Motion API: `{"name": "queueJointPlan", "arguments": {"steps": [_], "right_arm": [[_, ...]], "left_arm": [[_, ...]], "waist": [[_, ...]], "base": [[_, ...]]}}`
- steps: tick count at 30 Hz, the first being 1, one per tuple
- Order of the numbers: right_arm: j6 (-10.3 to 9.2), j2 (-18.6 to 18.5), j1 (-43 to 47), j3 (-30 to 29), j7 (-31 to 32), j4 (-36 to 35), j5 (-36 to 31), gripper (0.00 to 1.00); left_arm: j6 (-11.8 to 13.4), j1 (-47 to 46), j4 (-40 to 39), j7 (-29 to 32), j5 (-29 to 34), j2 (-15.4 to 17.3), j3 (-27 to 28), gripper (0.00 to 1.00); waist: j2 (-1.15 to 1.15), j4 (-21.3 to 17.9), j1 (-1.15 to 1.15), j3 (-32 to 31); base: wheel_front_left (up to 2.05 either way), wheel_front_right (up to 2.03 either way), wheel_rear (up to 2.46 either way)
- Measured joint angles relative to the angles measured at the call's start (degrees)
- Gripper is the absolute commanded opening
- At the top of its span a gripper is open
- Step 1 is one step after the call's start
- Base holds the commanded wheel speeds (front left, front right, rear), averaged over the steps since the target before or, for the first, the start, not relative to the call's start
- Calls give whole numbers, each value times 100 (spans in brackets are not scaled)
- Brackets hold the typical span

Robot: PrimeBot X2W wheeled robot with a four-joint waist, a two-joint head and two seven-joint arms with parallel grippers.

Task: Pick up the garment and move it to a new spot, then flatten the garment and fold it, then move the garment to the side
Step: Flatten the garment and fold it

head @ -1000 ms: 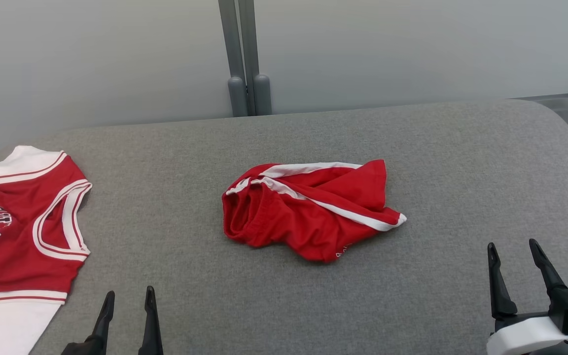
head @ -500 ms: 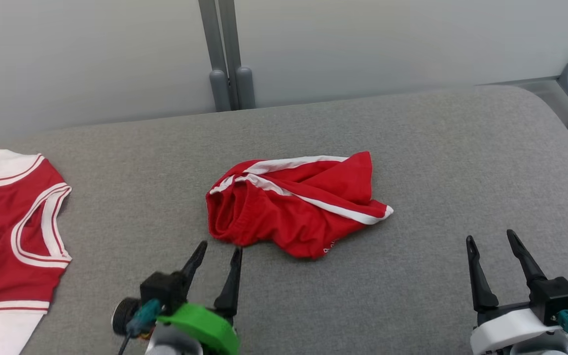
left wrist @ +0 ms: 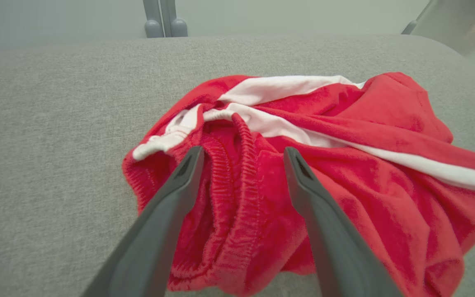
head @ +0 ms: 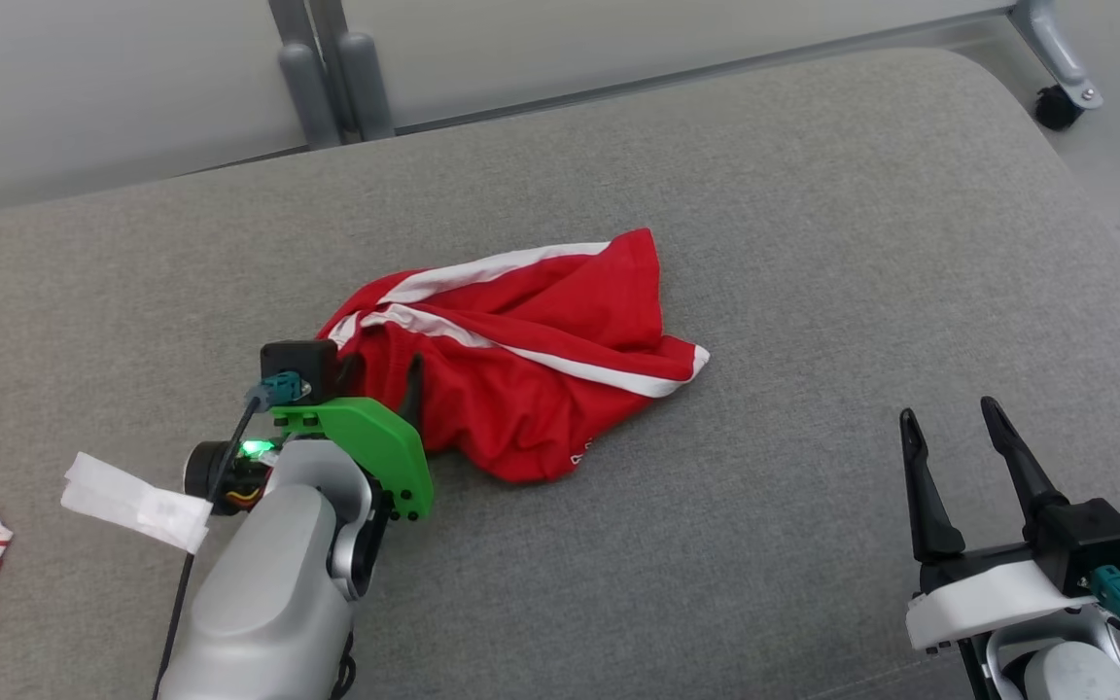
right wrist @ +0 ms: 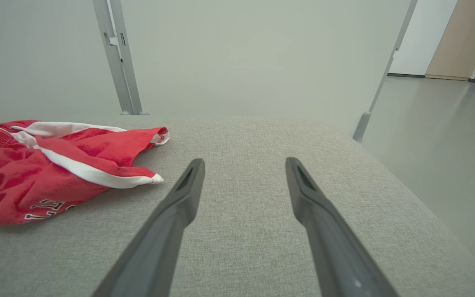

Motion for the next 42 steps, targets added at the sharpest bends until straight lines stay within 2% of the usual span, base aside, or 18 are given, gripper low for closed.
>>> {"name": "queueJointPlan", "arguments": {"steps": [6, 11, 12, 13, 15, 19, 21, 24, 27, 29, 31, 33, 35, 36, 37, 38, 39, 42], "right_arm": [[0, 37, -44, -48, 0, 16, 1, 100], [0, 58, -74, -56, 0, 29, 1, 100], [0, 63, -92, -52, 0, 26, 2, 100], [0, 67, -105, -49, -1, 25, 5, 100], [0, 75, -121, -51, 0, 22, 21, 100], [0, 78, -116, -118, -1, 11, 32, 100], [0, 85, -57, -156, 0, 12, 32, 100], [0, 86, 84, -269, -1, 10, 32, 100], [0, 89, 285, -414, -1, -7, 31, 100], [0, 88, 403, -495, 0, -16, 30, 100], [0, 93, 477, -547, -1, -21, 31, 100], [0, 89, 538, -555, -1, -24, 32, 100], [0, 100, 552, -526, 0, -23, 32, 100], [0, 97, 551, -528, 0, -23, 35, 100], [0, 94, 550, -514, 0, -20, 37, 100], [0, 94, 550, -482, 0, -7, 37, 100], [0, 99, 549, -464, 0, 10, 36, 100], [0, 100, 542, -452, 0, 35, 31, 100]], "left_arm": [[-109, -407, 587, -208, -44, 11, 41, 100], [-105, -528, 973, -302, -133, 1, 23, 100], [-103, -547, 1053, -304, -142, 3, 14, 93], [-112, -564, 1118, -316, -158, 1, 15, 69], [-230, -615, 1222, -376, -219, -1, 12, 0], [-536, -716, 1178, -611, -366, -15, -97, 0], [-692, -697, 931, -742, -643, -18, -222, 0], [-761, -384, 439, -851, -761, -22, -542, 0], [-781, 347, -390, -854, -955, 52, -851, 0], [-791, 1023, -1366, -811, -1185, 315, -1087, 0], [-792, 1684, -2173, -757, -1256, 843, -1287, 0], [-789, 2414, -2855, -711, -1547, 1261, -1374, 0], [-790, 3010, -3271, -661, -1566, 1669, -1569, 0], [-791, 3214, -3356, -659, -1606, 1802, -1610, 9], [-791, 3323, -3352, -690, -1605, 1885, -1623, 37], [-790, 3388, -3332, -723, -1472, 2028, -1714, 76], [-791, 3413, -3301, -806, -1324, 2108, -1773, 100], [-790, 3467, -3264, -901, -1357, 2065, -2017, 100]], "waist": [[0, -260, 0, 202], [0, -292, 0, 219], [0, -288, 0, 218], [0, -286, 0, 220], [0, -274, 0, 224], [0, -192, 0, 210], [0, -128, 0, 184], [0, -33, 0, 103], [0, 76, 0, -16], [0, 182, 0, -88], [0, 286, 0, -143], [0, 398, 0, -188], [0, 518, 0, -226], [0, 579, 0, -239], [0, 625, 0, -248], [0, 680, 0, -260], [0, 730, 0, -275], [0, 824, 0, -345]], "base": [[0, 0, 0], [0, 0, 0], [0, 0, 0], [0, 0, 0], [0, 0, 0], [0, 0, 0], [0, 0, 0], [0, 0, 0], [0, 0, 0], [0, 0, 0], [0, 0, 0], [0, 0, 0], [0, 0, 0], [0, 0, 0], [0, 0, 0], [0, 0, 0], [0, 0, 0], [0, 0, 0]]}}
